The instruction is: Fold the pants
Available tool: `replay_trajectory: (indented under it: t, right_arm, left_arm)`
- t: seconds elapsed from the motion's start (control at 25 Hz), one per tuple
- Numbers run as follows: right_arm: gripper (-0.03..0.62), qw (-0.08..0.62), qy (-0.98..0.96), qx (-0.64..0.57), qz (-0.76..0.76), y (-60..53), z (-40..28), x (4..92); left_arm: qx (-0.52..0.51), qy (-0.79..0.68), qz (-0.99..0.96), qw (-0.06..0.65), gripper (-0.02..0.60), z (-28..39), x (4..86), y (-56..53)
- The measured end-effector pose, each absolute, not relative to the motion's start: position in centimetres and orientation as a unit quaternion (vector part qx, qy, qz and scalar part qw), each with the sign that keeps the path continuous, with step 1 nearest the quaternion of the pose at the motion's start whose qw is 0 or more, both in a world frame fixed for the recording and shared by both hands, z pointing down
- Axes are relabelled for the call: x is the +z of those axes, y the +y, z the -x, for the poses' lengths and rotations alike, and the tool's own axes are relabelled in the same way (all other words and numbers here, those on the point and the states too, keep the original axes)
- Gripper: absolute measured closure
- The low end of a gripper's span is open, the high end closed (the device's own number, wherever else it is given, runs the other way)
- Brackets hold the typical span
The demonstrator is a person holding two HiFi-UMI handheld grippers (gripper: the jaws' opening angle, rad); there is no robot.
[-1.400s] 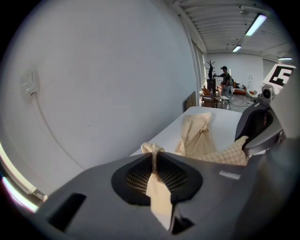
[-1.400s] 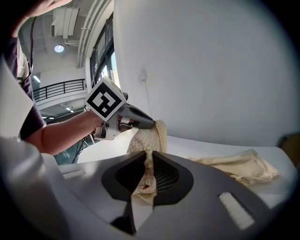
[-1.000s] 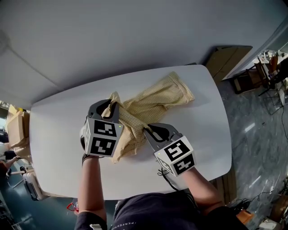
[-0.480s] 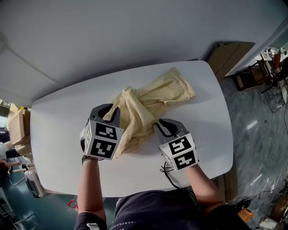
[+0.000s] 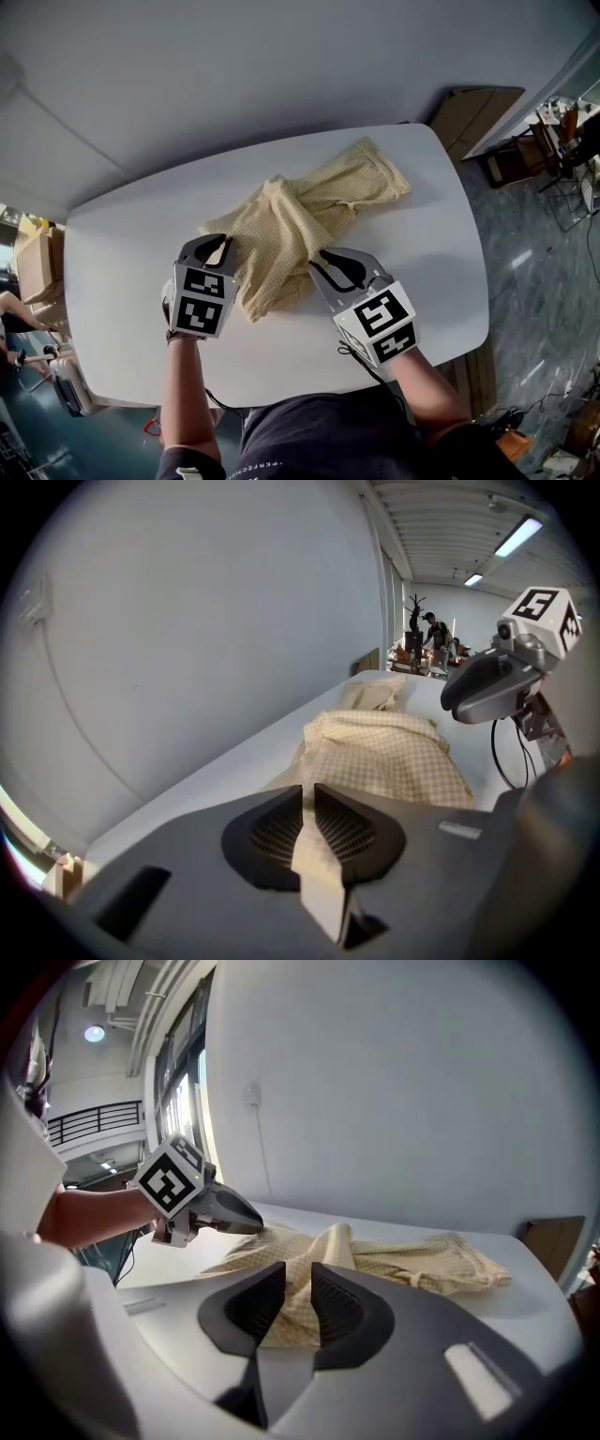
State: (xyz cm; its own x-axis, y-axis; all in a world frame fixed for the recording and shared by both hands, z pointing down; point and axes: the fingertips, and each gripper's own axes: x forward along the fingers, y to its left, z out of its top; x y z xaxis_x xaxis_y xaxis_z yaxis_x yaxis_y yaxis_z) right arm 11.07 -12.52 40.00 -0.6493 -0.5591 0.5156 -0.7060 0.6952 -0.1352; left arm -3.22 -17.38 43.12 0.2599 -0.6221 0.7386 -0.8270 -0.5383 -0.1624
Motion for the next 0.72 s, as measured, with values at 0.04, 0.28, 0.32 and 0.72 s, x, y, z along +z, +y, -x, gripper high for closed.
replay_trajectory:
  t: [0.04, 0.28, 0.32, 0.72]
  right_arm:
    - [0.505, 0.225, -0.896, 0.161, -0.347, -12.0, -10.1, 39.9]
    - [0.505, 0.232, -0.909, 0.148, -0.314, -9.5, -4.6, 39.4]
    - [0.502, 0.235, -0.909, 0.149, -0.31, -9.2, -3.7, 39.5]
    - [0.394, 0.351, -0.887, 0.096, -0.283, -5.8, 2.7, 44.3]
  left_arm:
    - [0.395, -0.466, -0.781, 0.129, 0.538, 3.9, 43.0, -17.1]
    - [0.401, -0.438, -0.797, 0.107, 0.561, 6.8, 43.5, -15.1]
    - [0.4, -0.431, -0.802, 0.104, 0.566, 7.2, 43.6, -14.9]
    - [0.386, -0.372, -0.839, 0.091, 0.503, 8.8, 44.6, -14.3]
